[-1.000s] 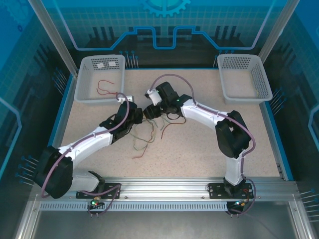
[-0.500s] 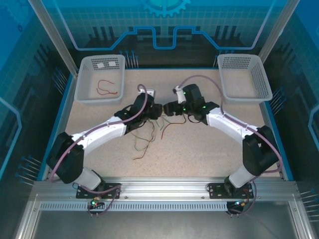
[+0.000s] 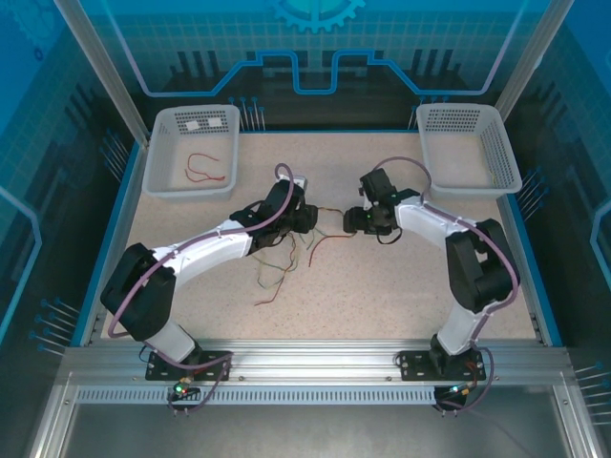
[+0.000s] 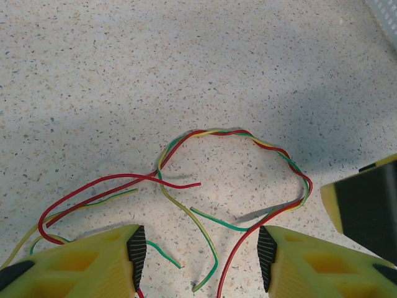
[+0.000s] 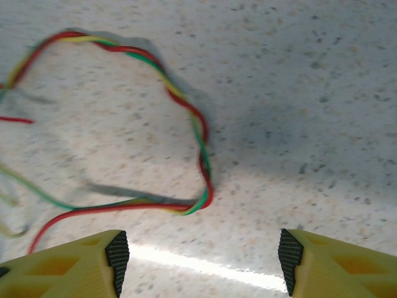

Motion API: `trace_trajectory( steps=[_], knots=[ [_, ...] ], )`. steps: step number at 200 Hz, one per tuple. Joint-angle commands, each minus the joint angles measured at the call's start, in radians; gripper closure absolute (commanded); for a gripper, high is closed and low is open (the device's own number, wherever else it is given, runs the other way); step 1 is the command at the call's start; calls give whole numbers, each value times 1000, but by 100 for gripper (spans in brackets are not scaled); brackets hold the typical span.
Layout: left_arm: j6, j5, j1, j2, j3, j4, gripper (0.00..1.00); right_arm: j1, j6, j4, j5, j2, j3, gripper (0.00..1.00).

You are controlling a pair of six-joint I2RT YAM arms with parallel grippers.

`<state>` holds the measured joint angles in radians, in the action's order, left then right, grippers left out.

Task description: Untangle the cables

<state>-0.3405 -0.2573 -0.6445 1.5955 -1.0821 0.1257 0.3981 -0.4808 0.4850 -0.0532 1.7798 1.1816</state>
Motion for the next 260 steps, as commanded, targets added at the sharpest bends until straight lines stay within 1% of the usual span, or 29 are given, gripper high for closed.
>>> trace_trajectory(
  steps=[1, 11, 23, 29, 49, 77, 85, 89, 103, 105, 112, 117, 126, 129, 134, 136, 138, 155, 178, 221, 240, 260],
  knots=[
    [6, -10, -6, 14, 2, -2, 46, 30, 23, 130, -141, 94, 115, 34],
    [6, -15, -6, 13, -1, 8, 46, 48, 35, 172, -182, 137, 176, 36],
    [2, -17, -6, 5, -8, 27, 46, 73, 39, 214, -251, 181, 233, 37],
    [3, -17, -6, 0, -2, 24, 46, 80, 44, 220, -265, 199, 254, 38],
    [3, -31, -6, -24, 38, -9, 46, 72, 39, 229, -226, 264, 297, 43],
    [-2, -40, -6, -49, 49, 10, 46, 62, 22, 216, -206, 305, 307, 52],
    [0, -40, -5, -56, 62, 0, 46, 61, 21, 204, -201, 313, 301, 57],
    [1, -44, -5, -58, 68, -6, 45, 60, 21, 204, -199, 319, 300, 62],
    [1, -54, -6, -63, 74, -8, 45, 52, 19, 217, -183, 332, 306, 71],
    [1, -54, -6, -63, 72, -5, 45, 51, 19, 217, -183, 332, 305, 74],
    [3, -56, -6, -62, 63, 10, 45, 48, 20, 213, -181, 330, 296, 78],
    [4, -53, -5, -62, 59, 14, 45, 47, 23, 207, -177, 327, 289, 83],
    [9, -52, -6, -64, 62, 7, 45, 45, 25, 195, -175, 321, 275, 86],
    [10, -53, -6, -63, 64, 2, 45, 44, 27, 190, -172, 318, 270, 90],
    [12, -54, -6, -63, 67, -9, 45, 42, 29, 185, -169, 315, 264, 92],
    [12, -56, -6, -62, 68, -13, 45, 41, 29, 184, -168, 314, 264, 95],
    [12, -57, -6, -62, 69, -16, 45, 41, 29, 185, -168, 313, 263, 96],
    [11, -58, -5, -55, 51, -13, 45, 36, 30, 194, -172, 293, 258, 100],
    [7, -49, -6, -54, 50, -25, 45, 35, 45, 177, -200, 233, 234, 100],
    [5, -49, -6, -80, 66, -41, 45, 27, 71, 195, -305, 79, 215, 100],
    [6, -61, -3, -102, 92, -80, 45, 20, 79, 206, -318, 19, 213, 100],
    [8, -53, -1, -111, 89, -84, 45, 20, 85, 221, -334, -34, 212, 100]
  ],
)
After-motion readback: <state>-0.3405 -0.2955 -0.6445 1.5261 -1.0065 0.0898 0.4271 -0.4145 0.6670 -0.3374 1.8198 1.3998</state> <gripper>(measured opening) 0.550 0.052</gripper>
